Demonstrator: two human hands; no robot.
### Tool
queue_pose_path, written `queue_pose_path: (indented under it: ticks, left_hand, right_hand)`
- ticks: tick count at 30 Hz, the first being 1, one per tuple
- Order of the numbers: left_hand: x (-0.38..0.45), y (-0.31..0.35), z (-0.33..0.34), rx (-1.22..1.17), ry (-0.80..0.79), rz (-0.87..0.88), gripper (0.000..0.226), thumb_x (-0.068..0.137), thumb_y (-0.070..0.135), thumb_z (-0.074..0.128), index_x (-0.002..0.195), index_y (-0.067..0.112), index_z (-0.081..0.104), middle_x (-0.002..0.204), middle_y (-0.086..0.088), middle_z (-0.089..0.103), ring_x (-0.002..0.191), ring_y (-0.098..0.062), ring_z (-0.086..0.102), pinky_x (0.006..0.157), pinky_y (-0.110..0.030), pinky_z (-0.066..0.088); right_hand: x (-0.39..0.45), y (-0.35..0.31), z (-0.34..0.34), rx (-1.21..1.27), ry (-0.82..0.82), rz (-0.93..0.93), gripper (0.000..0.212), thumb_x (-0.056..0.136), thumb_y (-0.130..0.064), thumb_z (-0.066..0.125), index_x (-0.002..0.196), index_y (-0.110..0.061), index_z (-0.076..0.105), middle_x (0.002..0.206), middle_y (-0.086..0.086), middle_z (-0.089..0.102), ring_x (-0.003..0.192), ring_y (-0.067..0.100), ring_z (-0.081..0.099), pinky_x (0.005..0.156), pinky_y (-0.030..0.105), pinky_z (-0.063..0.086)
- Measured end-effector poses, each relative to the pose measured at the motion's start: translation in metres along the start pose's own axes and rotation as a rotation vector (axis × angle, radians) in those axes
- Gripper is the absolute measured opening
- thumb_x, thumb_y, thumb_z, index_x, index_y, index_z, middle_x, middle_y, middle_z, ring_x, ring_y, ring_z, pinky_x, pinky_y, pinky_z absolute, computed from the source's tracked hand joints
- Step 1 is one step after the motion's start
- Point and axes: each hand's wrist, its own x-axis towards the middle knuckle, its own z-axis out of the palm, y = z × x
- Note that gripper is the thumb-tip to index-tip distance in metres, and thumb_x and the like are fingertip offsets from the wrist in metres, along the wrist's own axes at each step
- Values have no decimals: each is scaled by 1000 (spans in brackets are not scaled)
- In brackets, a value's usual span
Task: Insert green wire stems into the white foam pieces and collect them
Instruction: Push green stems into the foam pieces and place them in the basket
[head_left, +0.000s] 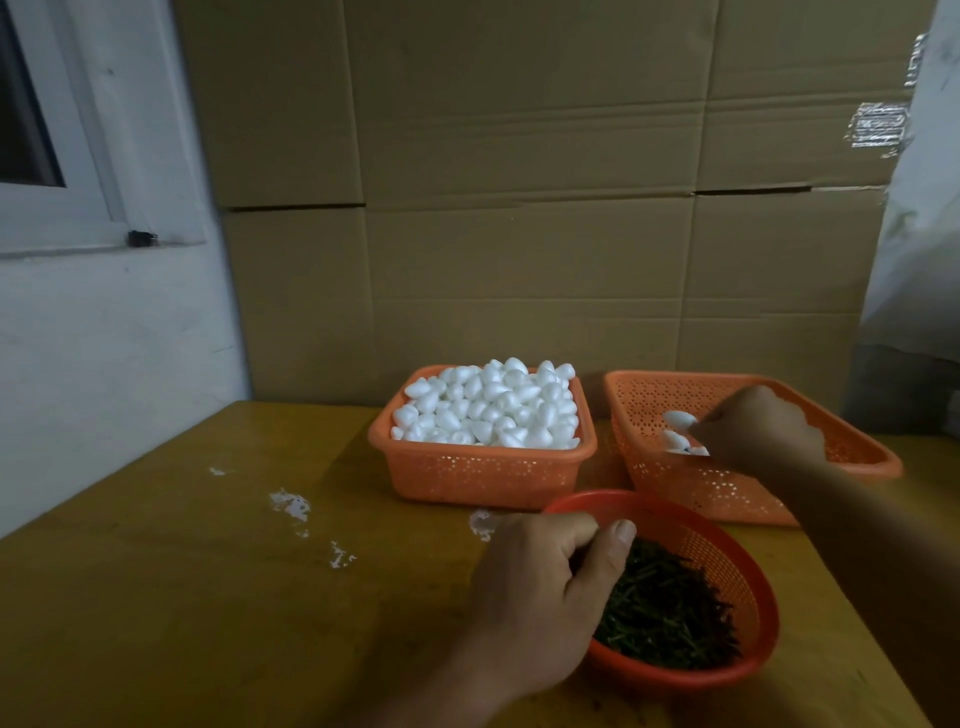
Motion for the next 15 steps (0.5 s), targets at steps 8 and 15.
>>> queue_pose_path:
  ticks: [8, 15]
  left_hand:
    - [0, 0, 1, 69, 10, 44, 48, 100, 50, 51, 57, 33, 38, 49, 12, 38, 46, -9, 39, 47, -42, 38]
    - [-1, -1, 0, 76, -4, 23, 21, 95, 48, 52, 80, 34, 46, 64, 11, 54, 58, -12, 55, 54, -42, 47]
  right_hand:
    - [2, -6, 1, -87, -101, 67, 53, 79, -58, 75, 88, -8, 61, 99, 18, 68, 102, 38, 64, 101, 54, 47]
    - [-14, -6, -7, -129, -70, 1, 49, 84, -61, 66, 83, -12, 63, 93, 14, 67, 99, 35, 62, 102, 55, 43]
